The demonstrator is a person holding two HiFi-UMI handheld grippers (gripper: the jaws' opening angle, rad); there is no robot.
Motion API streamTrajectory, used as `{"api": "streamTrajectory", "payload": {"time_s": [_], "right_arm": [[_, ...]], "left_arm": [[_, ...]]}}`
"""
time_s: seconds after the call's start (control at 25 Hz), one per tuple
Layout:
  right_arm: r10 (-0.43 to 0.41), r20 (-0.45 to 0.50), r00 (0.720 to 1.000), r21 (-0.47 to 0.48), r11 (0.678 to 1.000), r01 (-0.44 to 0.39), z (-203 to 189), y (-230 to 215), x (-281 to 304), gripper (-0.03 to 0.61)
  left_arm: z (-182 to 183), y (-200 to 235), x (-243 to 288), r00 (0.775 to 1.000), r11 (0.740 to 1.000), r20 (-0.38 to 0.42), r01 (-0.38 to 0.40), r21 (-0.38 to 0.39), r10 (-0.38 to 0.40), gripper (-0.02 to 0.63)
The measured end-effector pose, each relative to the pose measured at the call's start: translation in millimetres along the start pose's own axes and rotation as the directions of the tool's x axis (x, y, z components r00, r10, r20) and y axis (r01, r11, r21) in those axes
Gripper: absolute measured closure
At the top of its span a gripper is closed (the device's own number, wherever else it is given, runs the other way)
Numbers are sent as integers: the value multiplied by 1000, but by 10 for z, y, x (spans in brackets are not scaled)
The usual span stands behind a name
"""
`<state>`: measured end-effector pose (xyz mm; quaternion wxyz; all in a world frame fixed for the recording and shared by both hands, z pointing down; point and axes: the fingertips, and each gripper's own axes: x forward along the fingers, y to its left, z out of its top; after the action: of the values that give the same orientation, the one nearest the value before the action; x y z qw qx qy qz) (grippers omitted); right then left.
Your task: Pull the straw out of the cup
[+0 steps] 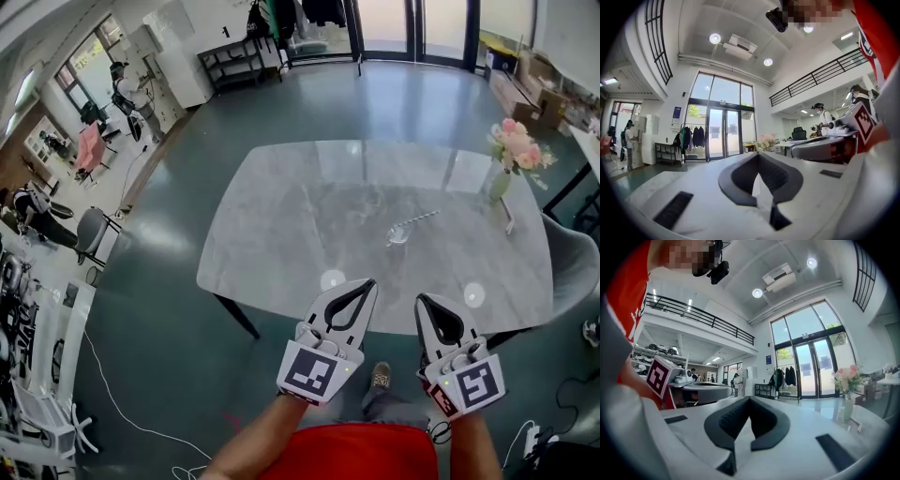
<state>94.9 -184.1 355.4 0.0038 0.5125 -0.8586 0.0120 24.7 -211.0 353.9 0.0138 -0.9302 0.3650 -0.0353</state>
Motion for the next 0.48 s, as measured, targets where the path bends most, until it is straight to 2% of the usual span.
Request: {"api": "streamTrajectory", "payload": {"time_s": [0.24,0.32,0.4,0.48], "right_arm": [[34,-32,999,29,999,-34,-175,-443,387,581],[43,-42,998,35,999,-42,-232,-540,500,580],[50,-54,997,36,998,-48,-280,-630,605,552],[45,-69,997,40,998,-43,-327,-715,692,552]], "left_arm": [[-180,190,569,999,999,-36,-38,15,39,588],[-240,262,724,999,998,-27,-45,46,46,588],[-283,325,863,998,997,-25,-49,67,51,588],[-321,371,971,998,996,-35,-47,70,50,588]]}}
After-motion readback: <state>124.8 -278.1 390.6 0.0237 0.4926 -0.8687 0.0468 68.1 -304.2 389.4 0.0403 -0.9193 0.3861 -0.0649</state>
